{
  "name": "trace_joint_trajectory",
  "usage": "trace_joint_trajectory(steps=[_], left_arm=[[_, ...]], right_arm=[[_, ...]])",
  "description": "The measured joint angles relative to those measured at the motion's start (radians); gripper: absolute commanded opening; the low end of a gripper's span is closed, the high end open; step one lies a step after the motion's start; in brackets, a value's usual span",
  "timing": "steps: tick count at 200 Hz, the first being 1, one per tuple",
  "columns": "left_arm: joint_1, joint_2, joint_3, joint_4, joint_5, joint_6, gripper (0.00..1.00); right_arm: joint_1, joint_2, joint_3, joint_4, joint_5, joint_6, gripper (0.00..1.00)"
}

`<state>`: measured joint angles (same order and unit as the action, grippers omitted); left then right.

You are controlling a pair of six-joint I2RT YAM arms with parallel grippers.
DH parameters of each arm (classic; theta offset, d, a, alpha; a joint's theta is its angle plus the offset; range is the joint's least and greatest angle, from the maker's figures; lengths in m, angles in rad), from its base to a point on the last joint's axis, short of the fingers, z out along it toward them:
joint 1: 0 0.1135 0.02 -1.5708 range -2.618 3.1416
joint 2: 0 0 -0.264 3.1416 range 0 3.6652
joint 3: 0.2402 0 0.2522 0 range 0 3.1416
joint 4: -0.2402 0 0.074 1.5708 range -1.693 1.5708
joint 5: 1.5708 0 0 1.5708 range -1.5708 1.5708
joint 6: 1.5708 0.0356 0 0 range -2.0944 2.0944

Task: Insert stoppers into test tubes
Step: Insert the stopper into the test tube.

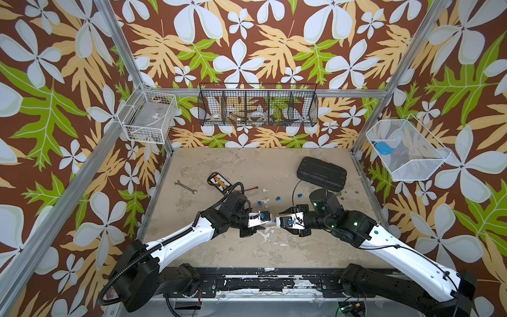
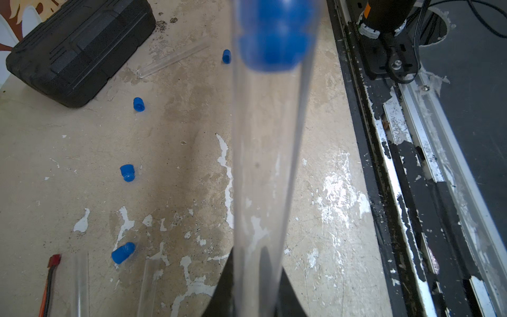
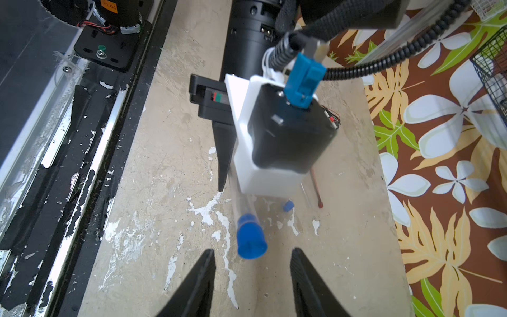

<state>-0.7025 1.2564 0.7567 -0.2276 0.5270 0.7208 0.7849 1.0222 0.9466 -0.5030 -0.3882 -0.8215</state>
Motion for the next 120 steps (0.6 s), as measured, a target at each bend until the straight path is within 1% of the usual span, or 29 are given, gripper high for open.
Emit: trace_joint_trajectory(steps=[32, 76, 120], left_arm=[[0.000, 0.000, 0.000, -0.007, 0.005, 0.012, 0.00], [0.000, 0.000, 0.001, -0.012, 0.011, 0.014, 0.00], [0.000, 0.000, 0.001, -0.025, 0.028, 0.018, 0.00]], right_arm=[[0.001, 0.030, 0.028, -0.015, -0.026, -0.045, 0.36], [0.003, 0.046, 0.033, -0.025, -0.030, -0.082, 0.34], [0.007, 0.055, 0.036, -0.034, -0.030, -0.109, 0.27]])
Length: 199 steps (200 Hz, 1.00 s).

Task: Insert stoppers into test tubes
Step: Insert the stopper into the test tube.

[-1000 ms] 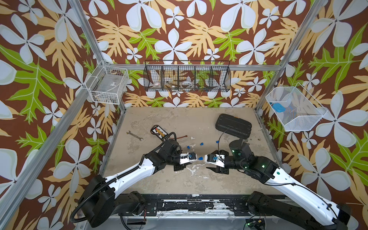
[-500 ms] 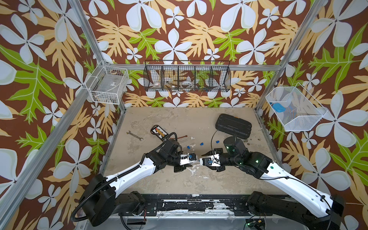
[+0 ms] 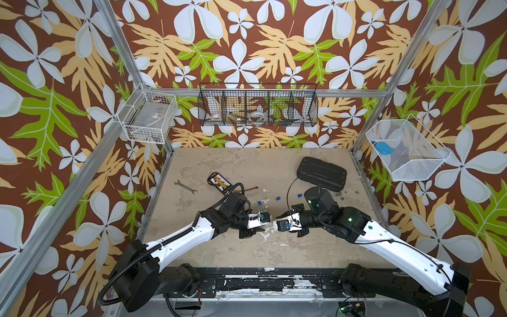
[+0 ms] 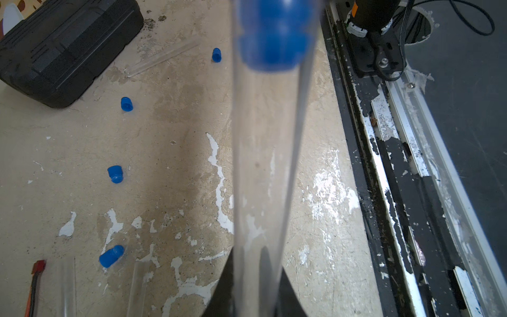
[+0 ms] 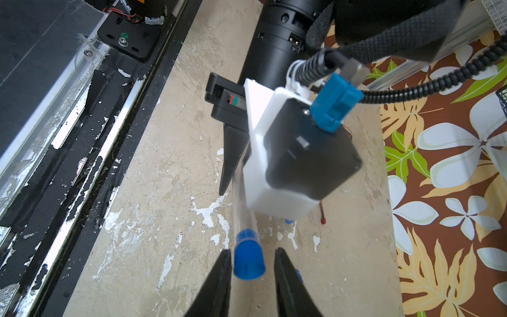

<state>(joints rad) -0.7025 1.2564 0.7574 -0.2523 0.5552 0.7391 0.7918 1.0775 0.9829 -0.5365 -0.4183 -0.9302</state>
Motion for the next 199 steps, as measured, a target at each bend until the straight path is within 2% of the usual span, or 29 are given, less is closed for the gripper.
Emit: trace_joint_trajectory(steps=[136, 199], left_arm=[[0.000, 0.000, 0.002, -0.021, 0.004, 0.023, 0.00], [0.002, -0.044, 0.015, -0.091, -0.108, 0.026, 0.00]], right_arm=[[0.007, 0.034, 0.014, -0.033, -0.009, -0.022, 0.17], [0.014, 0.085, 0.014, 0.015, 0.000, 0.122, 0.09]])
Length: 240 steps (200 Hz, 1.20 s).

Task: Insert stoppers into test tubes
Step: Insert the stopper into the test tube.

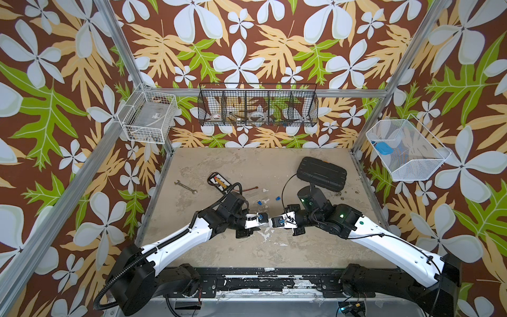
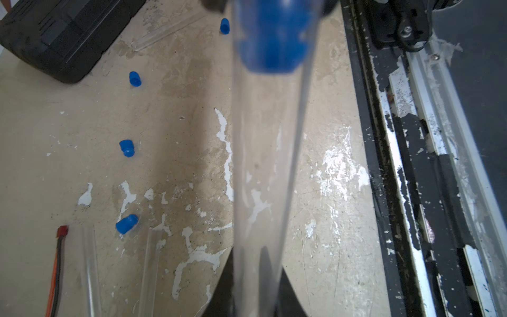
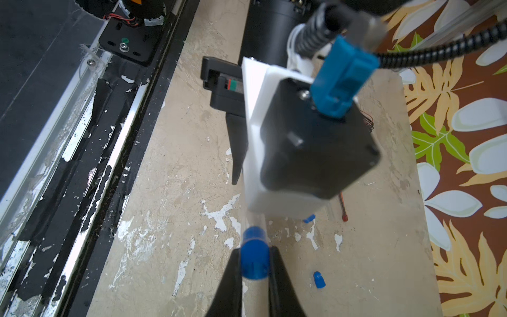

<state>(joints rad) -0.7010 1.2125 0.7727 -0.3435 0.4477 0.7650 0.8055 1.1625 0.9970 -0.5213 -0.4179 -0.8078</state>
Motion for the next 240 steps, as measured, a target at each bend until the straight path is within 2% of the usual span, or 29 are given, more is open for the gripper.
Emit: trace_joint_trajectory(steps=[66, 94, 110, 133, 143, 172, 193, 210, 240], left_arm=[[-0.017, -0.040, 0.000, -0.023, -0.124, 0.019, 0.00], [-0.022, -0.055, -0.005, -0.021, -0.161, 0.034, 0.00], [-0.023, -0.056, -0.009, -0.012, -0.171, 0.049, 0.00], [-0.032, -0.054, -0.013, 0.073, -0.150, 0.078, 0.00], [-0.024, -0.046, -0.019, 0.089, -0.151, 0.085, 0.00], [0.034, -0.007, -0.029, 0.082, -0.154, 0.095, 0.00], [0.055, 0.031, -0.029, 0.070, -0.147, 0.089, 0.00], [0.089, 0.072, -0.020, 0.044, -0.149, 0.066, 0.00], [0.164, 0.148, 0.034, -0.006, -0.154, -0.013, 0.00]], right_arm=[[0.000, 0.025, -0.016, 0.057, -0.008, 0.176, 0.10], [0.000, 0.029, -0.016, 0.065, -0.008, 0.211, 0.15], [-0.001, 0.023, -0.017, 0.064, -0.008, 0.227, 0.28], [-0.020, -0.018, -0.021, 0.052, -0.014, 0.235, 0.61], [-0.037, -0.055, -0.021, 0.031, -0.023, 0.233, 0.67], [-0.066, -0.186, -0.029, -0.023, -0.047, 0.259, 0.69], [-0.110, -0.281, -0.079, -0.005, -0.043, 0.349, 0.69], [-0.131, -0.334, -0.148, 0.040, 0.010, 0.479, 0.70], [-0.140, -0.324, -0.239, 0.116, 0.200, 0.772, 0.69]])
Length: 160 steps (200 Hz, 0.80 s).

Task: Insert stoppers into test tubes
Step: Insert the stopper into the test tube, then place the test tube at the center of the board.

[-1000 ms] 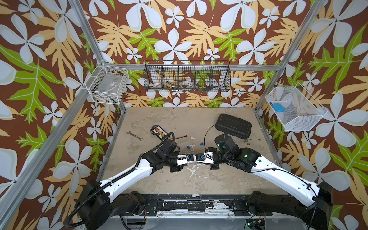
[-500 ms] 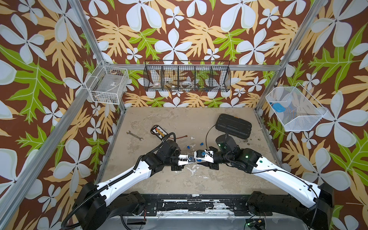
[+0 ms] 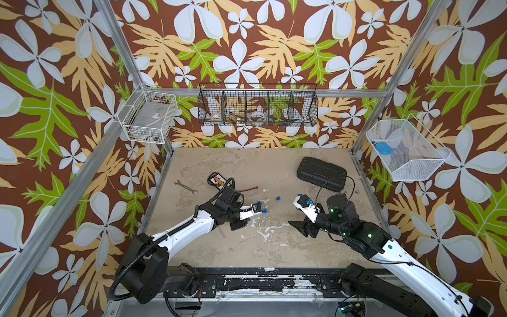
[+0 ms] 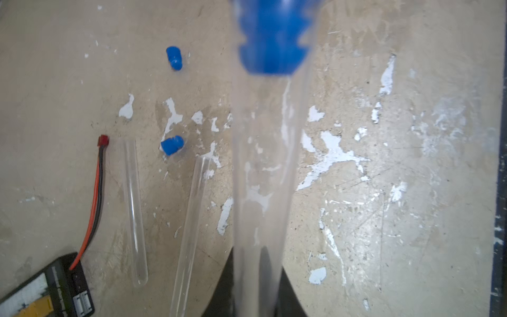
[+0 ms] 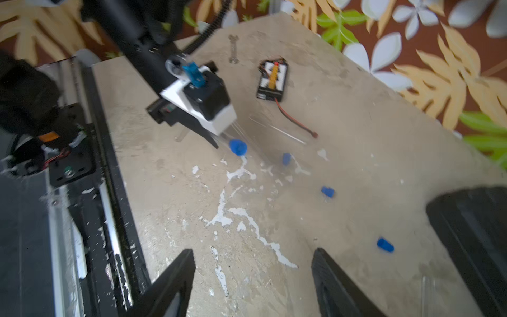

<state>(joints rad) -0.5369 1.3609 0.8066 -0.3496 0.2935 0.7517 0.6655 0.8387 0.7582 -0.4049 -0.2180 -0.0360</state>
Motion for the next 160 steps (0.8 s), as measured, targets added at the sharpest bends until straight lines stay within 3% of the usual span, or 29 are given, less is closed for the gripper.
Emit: trace_joint_trajectory(steps=[26, 53, 160], left_arm=[[0.091, 0.061, 0.051, -0.050, -0.015, -0.078, 0.00], [0.227, 0.095, 0.108, -0.081, -0.027, -0.177, 0.00], [0.615, 0.117, 0.102, -0.124, -0.146, -0.398, 0.00]], right_arm=[[-0.005, 0.046, -0.026, 0.026, 0.117, 0.198, 0.68], [-0.015, 0.119, -0.006, 0.039, 0.173, 0.295, 0.68], [-0.056, 0.283, 0.076, 0.076, 0.188, 0.304, 0.68]])
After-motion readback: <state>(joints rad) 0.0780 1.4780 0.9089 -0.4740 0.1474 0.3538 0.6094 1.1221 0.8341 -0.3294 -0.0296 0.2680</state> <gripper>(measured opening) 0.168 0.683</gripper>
